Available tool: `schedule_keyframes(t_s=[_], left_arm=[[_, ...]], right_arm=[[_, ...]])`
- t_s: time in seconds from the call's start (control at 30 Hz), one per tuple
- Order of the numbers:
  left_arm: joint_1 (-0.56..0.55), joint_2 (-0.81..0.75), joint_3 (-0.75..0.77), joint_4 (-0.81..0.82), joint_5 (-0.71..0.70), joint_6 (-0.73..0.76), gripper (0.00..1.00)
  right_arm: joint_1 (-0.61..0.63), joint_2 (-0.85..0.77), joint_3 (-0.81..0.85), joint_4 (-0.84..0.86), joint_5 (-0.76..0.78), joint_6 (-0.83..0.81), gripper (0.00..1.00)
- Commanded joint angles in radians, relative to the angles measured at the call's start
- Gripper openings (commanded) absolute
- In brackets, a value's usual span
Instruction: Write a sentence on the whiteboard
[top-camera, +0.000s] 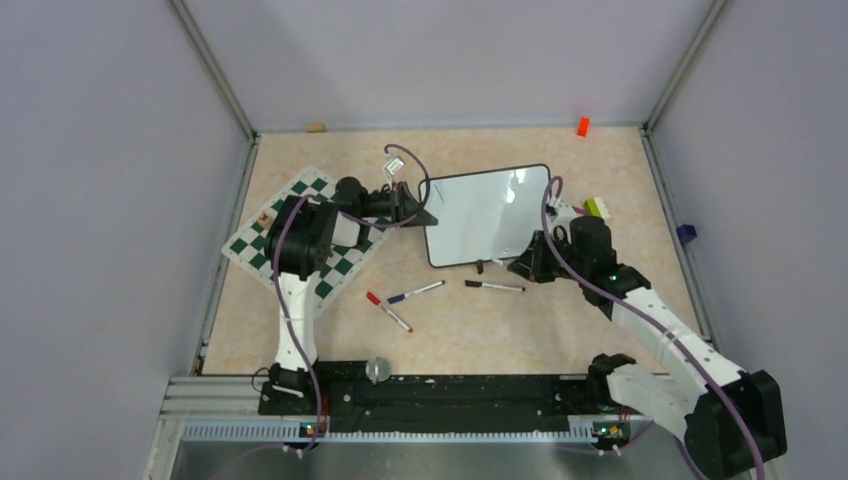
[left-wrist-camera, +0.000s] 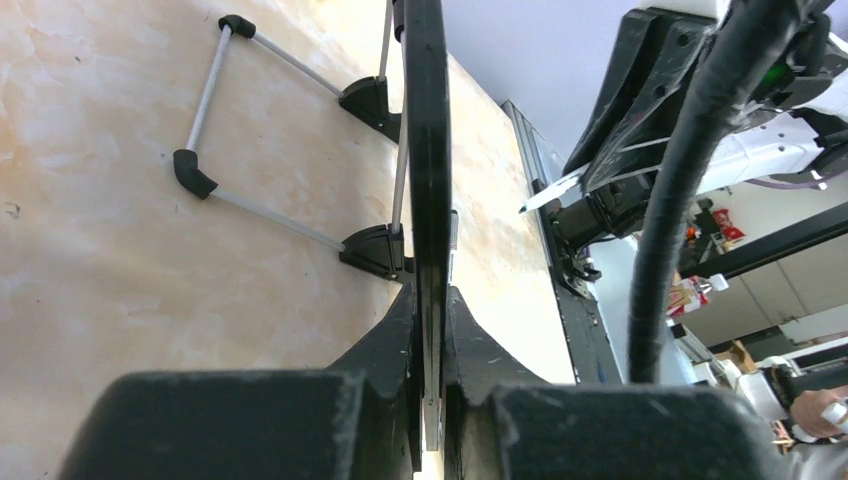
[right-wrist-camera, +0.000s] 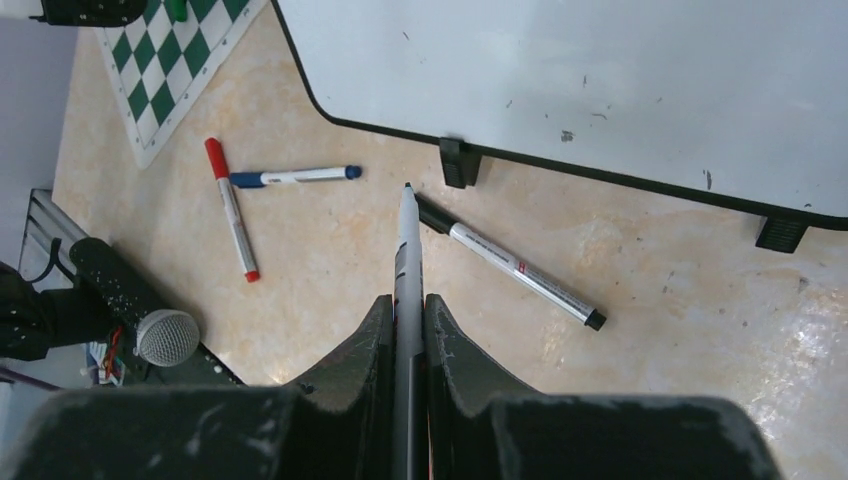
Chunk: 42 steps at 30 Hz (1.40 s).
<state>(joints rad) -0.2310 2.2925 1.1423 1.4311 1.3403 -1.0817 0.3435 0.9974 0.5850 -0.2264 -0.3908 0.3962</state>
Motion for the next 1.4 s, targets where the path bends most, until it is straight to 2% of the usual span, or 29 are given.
schedule_keyframes(t_s=[0.0,0.2,0.23,0.3,0.37,0.4,0.43,0.53,0.57,0.9,1.17,1.37], left_arm=[[-0.024,-0.129,-0.036,-0.23,-0.035,0.251,0.0],[-0.072,-0.245,-0.017,-0.776,-0.137,0.712,0.0],[-0.081,-0.262,-0.011,-0.854,-0.158,0.767,0.0],[-0.092,-0.273,0.0,-0.903,-0.166,0.791,0.0],[-0.086,-0.257,0.001,-0.827,-0.134,0.692,0.0],[-0.081,-0.239,-0.01,-0.693,-0.11,0.59,0.0],[-0.072,-0.211,-0.031,-0.52,-0.096,0.443,0.0],[-0.05,-0.081,-0.011,0.151,-0.095,-0.064,0.0],[-0.048,-0.042,0.024,0.184,-0.096,-0.15,0.0],[-0.071,-0.082,0.026,0.164,-0.185,-0.143,0.0],[-0.072,-0.139,-0.024,0.023,-0.242,-0.011,0.0],[-0.079,-0.24,-0.08,-0.209,-0.315,0.213,0.0]], right_arm=[[-0.013,-0.079,0.042,0.045,0.038,-0.013,0.0],[-0.013,-0.108,0.047,0.071,0.098,-0.016,0.0],[-0.014,-0.109,0.048,0.071,0.105,-0.017,0.0],[-0.015,-0.118,0.049,0.072,0.116,-0.019,0.0],[-0.015,-0.13,0.044,0.075,0.125,-0.018,0.0],[-0.014,-0.138,0.042,0.08,0.126,-0.017,0.0],[-0.014,-0.145,0.042,0.082,0.128,-0.016,0.0],[-0.015,-0.164,0.049,0.085,0.123,-0.013,0.0],[-0.015,-0.17,0.052,0.085,0.119,-0.013,0.0],[-0.017,-0.233,0.083,0.046,0.131,-0.018,0.0],[-0.02,-0.261,0.099,0.023,0.148,-0.027,0.0],[-0.02,-0.263,0.101,0.022,0.148,-0.027,0.0]])
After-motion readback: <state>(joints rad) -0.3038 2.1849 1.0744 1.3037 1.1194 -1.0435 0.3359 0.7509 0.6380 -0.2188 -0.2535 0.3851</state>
